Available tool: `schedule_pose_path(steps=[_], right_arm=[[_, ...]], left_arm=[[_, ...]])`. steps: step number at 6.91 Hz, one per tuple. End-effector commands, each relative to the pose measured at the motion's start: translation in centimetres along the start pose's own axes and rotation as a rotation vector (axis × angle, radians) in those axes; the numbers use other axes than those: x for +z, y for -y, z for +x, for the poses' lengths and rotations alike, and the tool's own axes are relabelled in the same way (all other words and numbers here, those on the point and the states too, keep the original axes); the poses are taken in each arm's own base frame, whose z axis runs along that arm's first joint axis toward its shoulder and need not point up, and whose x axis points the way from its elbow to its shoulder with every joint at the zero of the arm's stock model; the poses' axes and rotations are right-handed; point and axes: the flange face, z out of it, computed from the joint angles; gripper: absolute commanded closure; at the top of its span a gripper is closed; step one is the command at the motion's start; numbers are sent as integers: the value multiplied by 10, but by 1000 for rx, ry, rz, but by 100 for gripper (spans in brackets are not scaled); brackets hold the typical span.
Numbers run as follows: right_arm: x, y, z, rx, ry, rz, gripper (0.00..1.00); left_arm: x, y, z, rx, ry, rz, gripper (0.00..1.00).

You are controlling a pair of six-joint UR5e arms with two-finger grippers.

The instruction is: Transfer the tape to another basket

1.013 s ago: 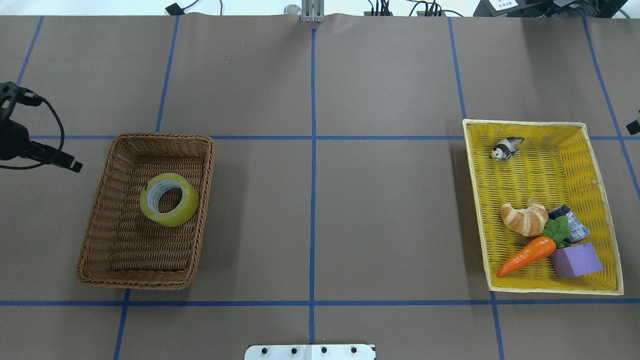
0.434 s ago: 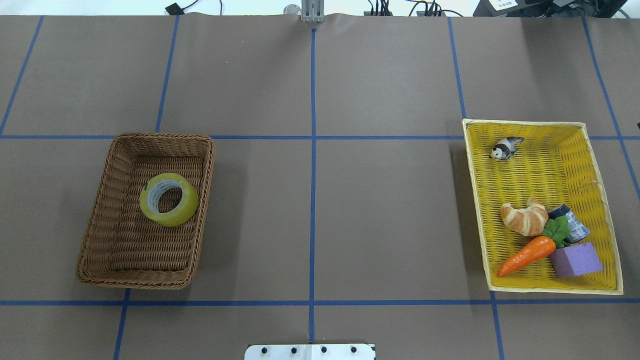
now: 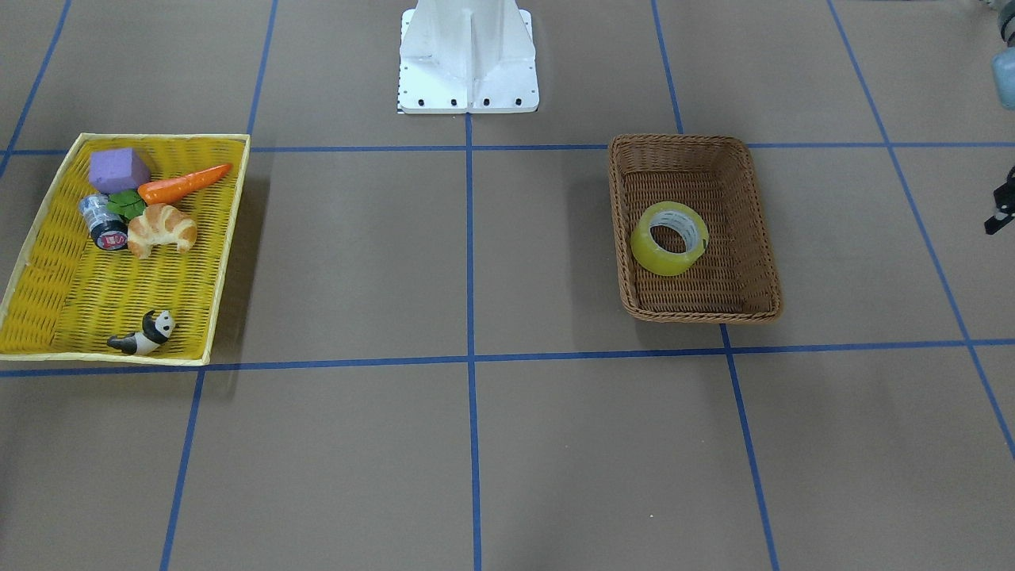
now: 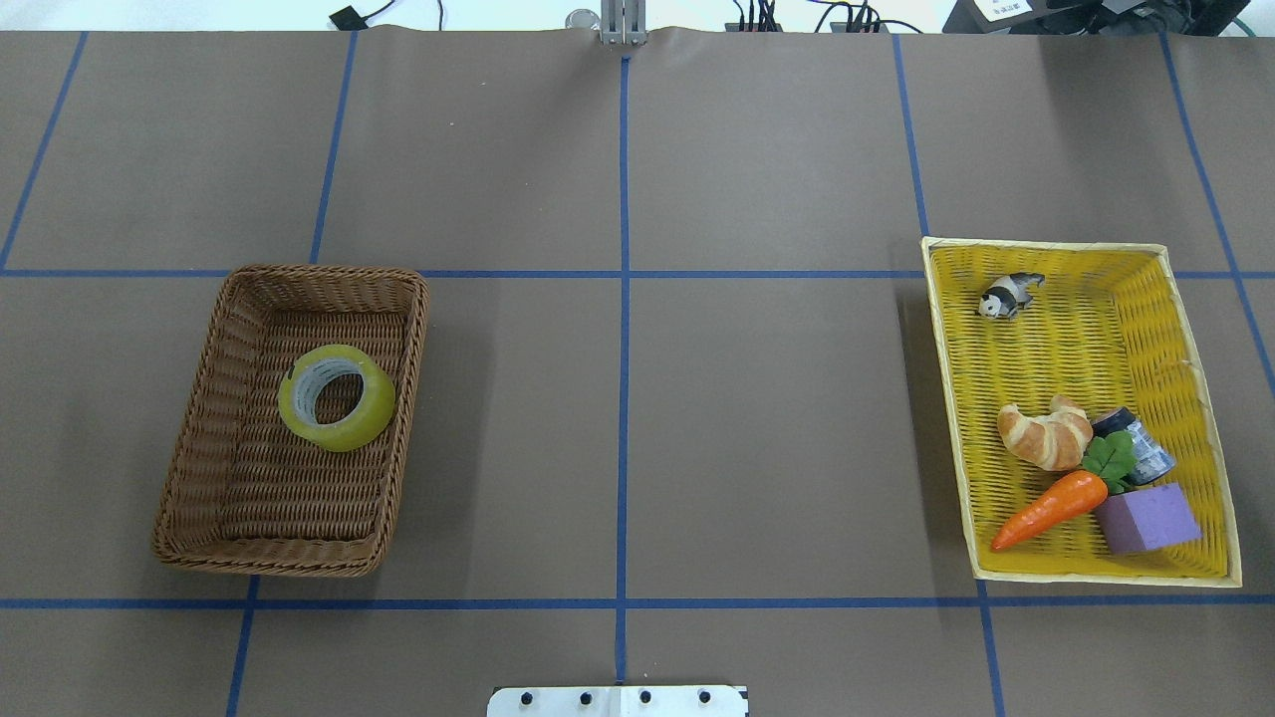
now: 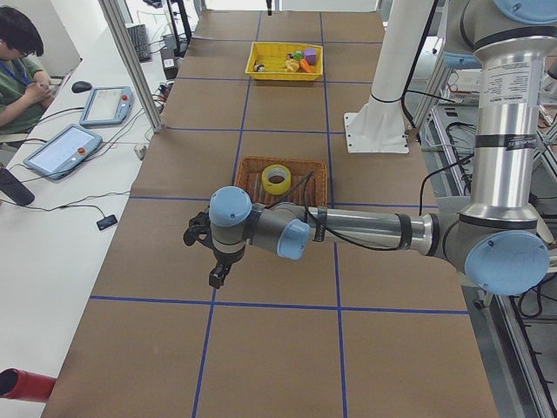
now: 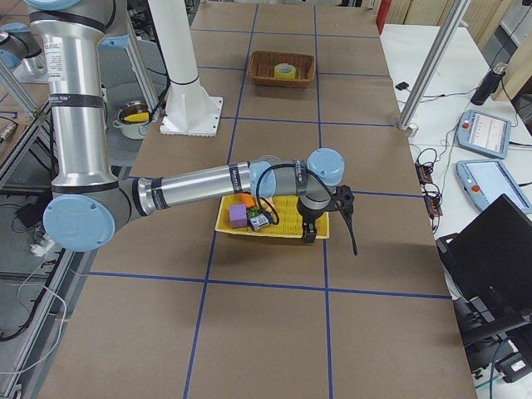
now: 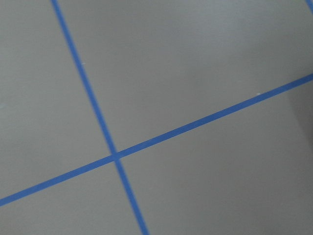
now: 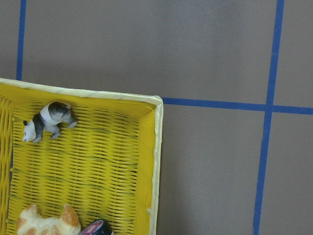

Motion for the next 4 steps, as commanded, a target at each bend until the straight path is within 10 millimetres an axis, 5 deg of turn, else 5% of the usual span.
schedule_pose_path(steps=[1, 4], right_arm=[[-2, 0, 7, 5, -45, 7, 0], [-1, -1, 8, 5, -58, 7, 0]], left_arm=[[-9, -5, -12, -25, 23, -2, 1], [-9, -7, -16, -23, 48, -13, 1]])
